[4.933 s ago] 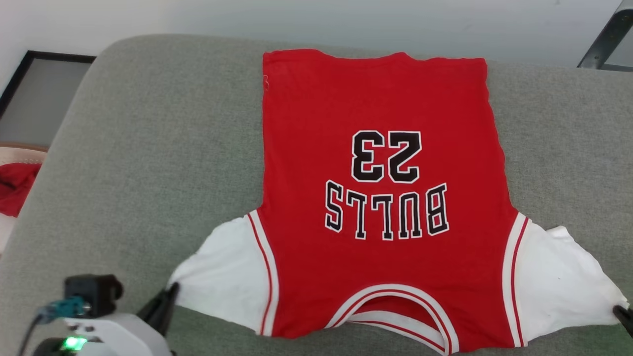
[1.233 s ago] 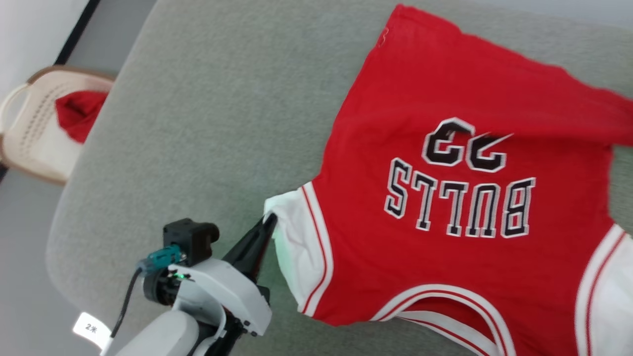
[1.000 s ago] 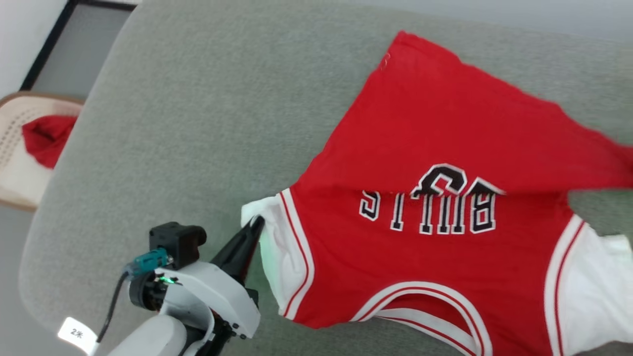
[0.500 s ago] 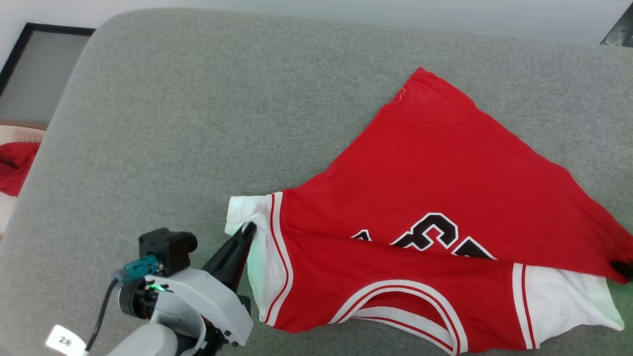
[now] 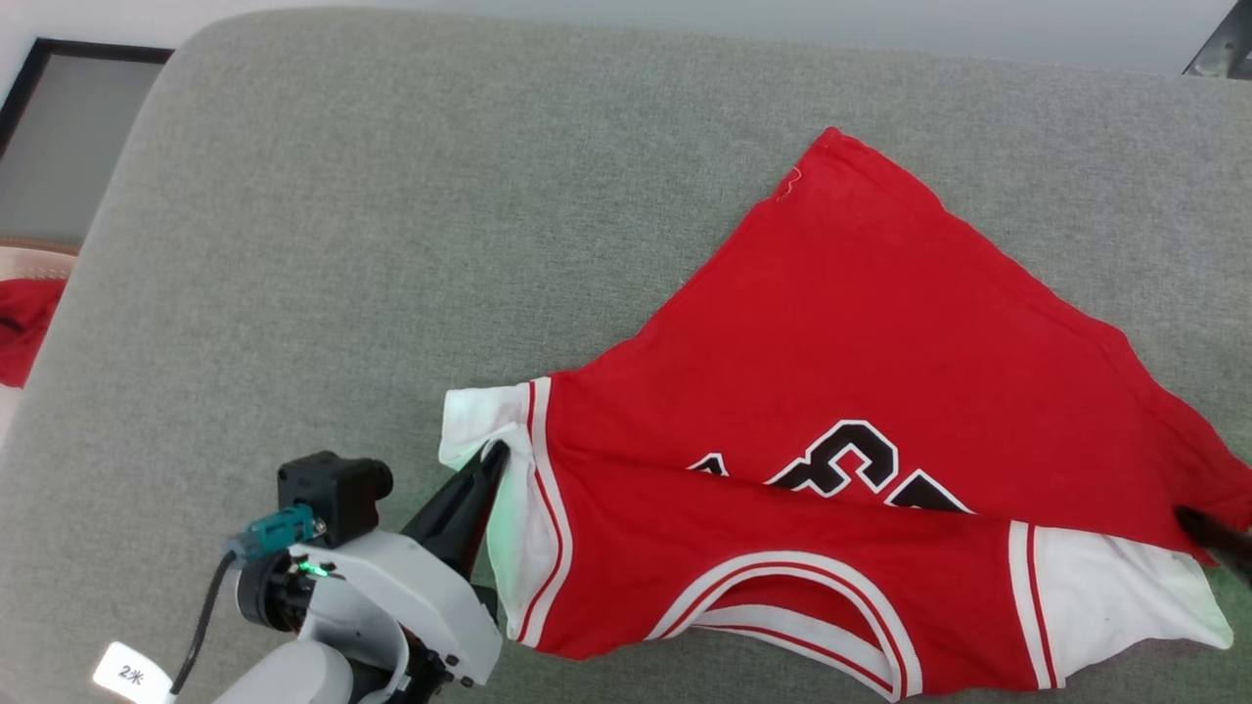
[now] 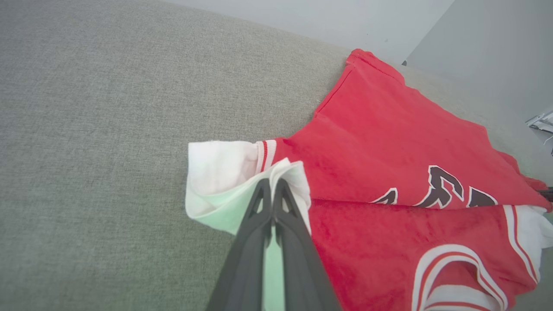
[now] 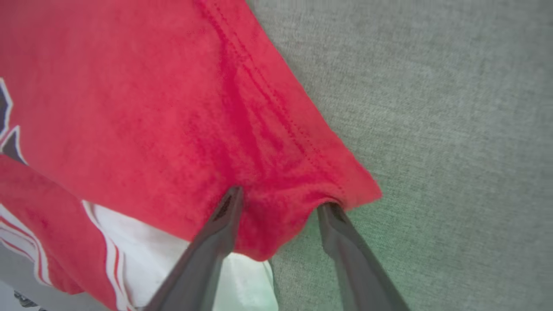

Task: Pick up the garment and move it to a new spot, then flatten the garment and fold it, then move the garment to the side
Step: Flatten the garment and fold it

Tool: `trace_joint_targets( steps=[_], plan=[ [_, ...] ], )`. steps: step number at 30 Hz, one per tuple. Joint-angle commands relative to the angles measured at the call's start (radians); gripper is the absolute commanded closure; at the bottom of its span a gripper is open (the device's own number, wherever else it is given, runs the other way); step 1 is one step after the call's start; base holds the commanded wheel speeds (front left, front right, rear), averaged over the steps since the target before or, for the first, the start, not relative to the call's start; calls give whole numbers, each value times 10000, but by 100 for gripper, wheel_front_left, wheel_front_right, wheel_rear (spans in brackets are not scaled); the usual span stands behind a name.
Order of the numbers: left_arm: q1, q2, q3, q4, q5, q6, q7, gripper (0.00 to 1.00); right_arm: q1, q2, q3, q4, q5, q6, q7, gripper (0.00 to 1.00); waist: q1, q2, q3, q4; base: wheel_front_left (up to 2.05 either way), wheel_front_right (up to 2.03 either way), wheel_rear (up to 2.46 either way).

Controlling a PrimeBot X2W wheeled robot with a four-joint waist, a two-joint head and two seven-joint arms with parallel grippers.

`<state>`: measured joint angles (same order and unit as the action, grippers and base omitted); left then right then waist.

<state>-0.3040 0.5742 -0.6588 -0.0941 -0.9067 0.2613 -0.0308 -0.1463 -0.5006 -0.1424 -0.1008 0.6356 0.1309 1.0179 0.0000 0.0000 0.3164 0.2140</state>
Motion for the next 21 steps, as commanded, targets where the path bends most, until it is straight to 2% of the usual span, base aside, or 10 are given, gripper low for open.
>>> trace_joint_targets(
  steps=[1, 7, 10, 14, 19, 21],
  plan=[
    [-26, 29, 4, -32, -1, 39, -2, 100, 123, -70, 53, -161, -58, -4, -86, 0, 0, 0, -18, -4, 0, 0, 0],
    [21, 40, -4, -44, -15, 56, -29, 100, 147, -196, -28, -1020, -196, -4, -383, 0, 0, 0, -86, -3, 0, 0, 0],
    [39, 35, -9, -41, -16, 58, -54, 100, -100, -171, 6, -1721, -307, -4, -1091, 0, 0, 0, -125, 25, 0, 0, 0],
    [3, -21, -51, -32, 5, 36, -57, 100, -590, -635, 719, -2606, -771, -2, -3177, 0, 0, 0, -140, 108, 0, 0, 0],
    [-6, -91, -114, 44, 5, 9, -57, 100, -1337, -1249, 1746, -2704, -2006, -6, -6520, 0, 0, 0, -242, 221, 0, 0, 0],
    [38, -95, -123, 59, -14, 27, -72, 100, -1551, -1244, 2030, -2468, -2592, -7, -7728, 0, 0, 0, -304, 250, 0, 0, 0]
  ],
)
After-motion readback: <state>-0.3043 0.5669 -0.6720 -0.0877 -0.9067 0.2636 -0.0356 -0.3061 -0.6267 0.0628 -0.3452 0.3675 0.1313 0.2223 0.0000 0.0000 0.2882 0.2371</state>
